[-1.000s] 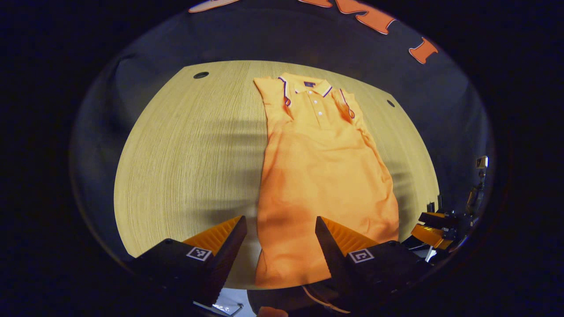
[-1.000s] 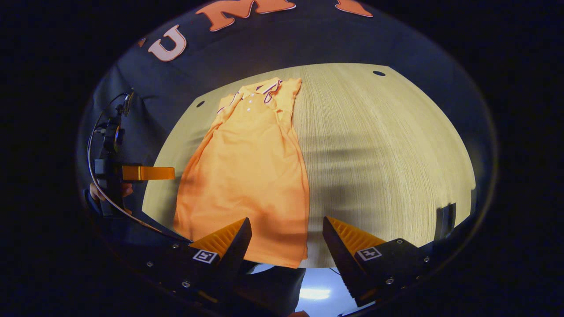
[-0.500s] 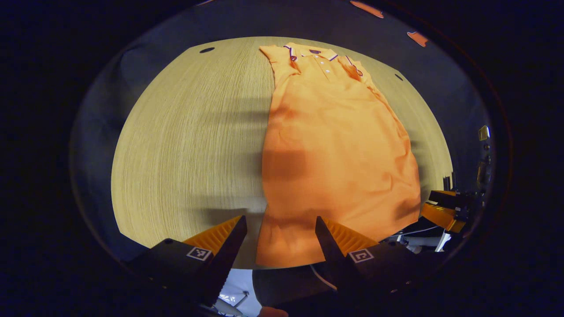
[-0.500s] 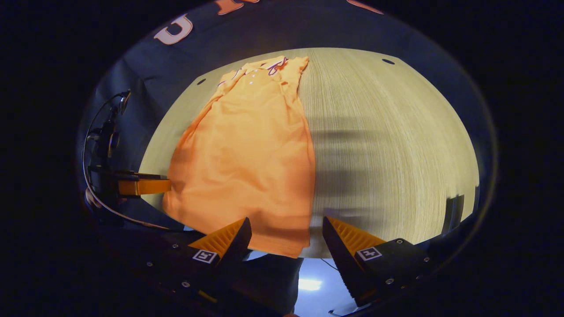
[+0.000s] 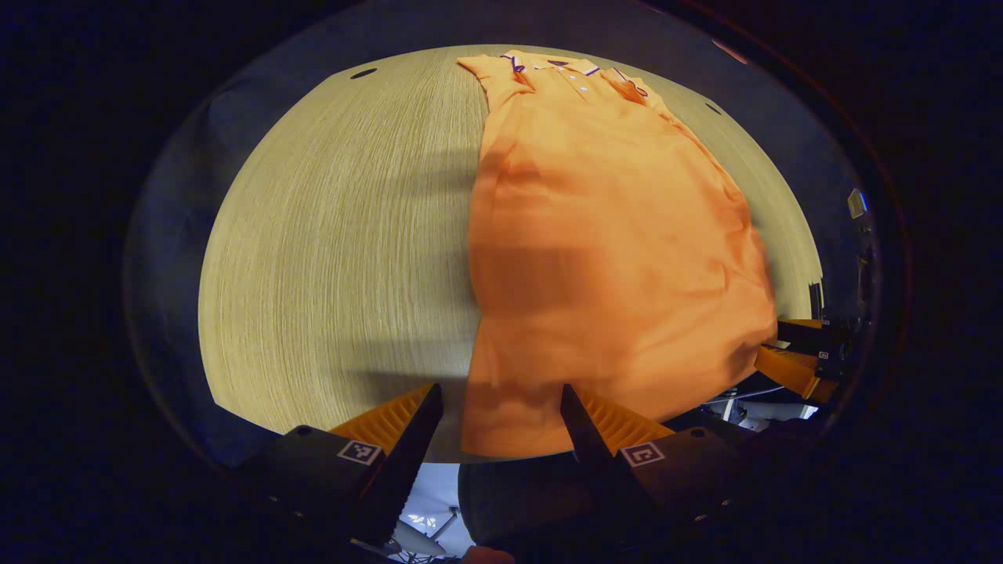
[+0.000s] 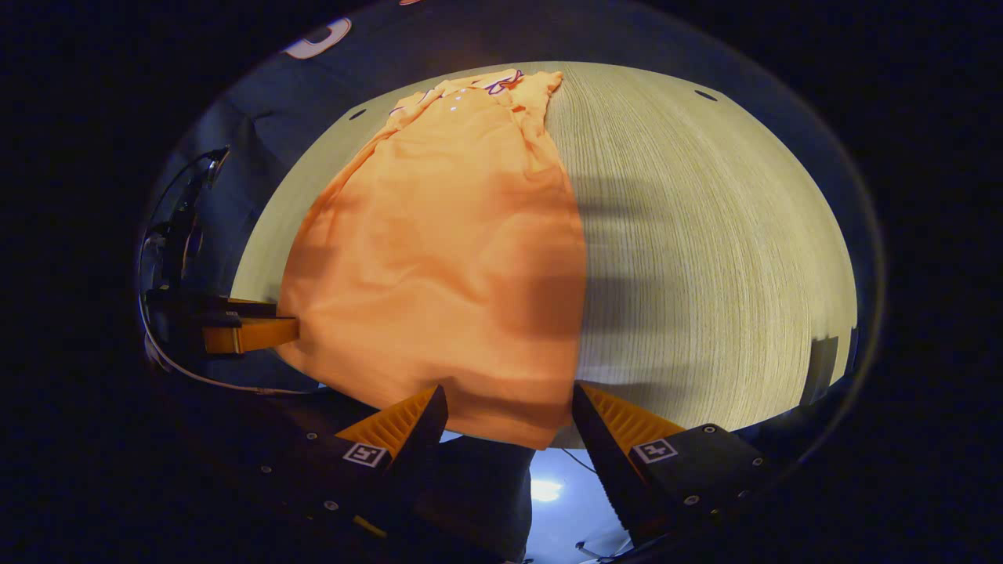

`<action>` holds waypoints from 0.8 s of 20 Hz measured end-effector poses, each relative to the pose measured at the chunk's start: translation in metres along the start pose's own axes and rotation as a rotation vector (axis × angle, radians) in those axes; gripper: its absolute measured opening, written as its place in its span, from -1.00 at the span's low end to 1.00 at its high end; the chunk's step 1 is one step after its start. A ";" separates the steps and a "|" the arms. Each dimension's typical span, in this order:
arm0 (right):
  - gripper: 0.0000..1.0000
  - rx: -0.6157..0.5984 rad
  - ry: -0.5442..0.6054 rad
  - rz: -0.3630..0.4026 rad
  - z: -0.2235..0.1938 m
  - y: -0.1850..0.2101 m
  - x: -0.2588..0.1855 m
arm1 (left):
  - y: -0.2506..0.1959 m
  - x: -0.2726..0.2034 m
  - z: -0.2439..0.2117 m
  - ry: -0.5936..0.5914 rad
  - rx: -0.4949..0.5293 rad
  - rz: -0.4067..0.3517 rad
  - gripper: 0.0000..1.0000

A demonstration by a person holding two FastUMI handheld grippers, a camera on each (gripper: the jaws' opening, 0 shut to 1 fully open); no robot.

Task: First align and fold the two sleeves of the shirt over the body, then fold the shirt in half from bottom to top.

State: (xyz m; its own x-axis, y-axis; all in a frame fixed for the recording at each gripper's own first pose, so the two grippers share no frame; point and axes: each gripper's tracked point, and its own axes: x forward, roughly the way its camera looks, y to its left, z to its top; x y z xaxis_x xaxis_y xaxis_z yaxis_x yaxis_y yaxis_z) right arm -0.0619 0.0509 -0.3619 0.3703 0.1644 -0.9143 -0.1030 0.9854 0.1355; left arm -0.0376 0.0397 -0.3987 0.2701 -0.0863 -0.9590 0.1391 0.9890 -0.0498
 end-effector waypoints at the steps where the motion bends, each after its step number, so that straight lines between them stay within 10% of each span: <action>1: 0.96 0.000 0.002 -0.006 0.000 0.000 0.000 | 0.001 0.001 0.001 0.000 0.014 0.015 0.88; 16: 0.62 -0.081 0.077 -0.151 0.002 -0.006 0.004 | 0.013 0.003 -0.005 0.039 0.003 0.045 0.91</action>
State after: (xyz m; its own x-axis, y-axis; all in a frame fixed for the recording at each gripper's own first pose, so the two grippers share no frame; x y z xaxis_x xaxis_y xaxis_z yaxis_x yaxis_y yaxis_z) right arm -0.0576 0.0459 -0.3656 0.3155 0.0082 -0.9489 -0.1273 0.9913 -0.0338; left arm -0.0398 0.0534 -0.4034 0.2389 -0.0372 -0.9703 0.1305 0.9914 -0.0059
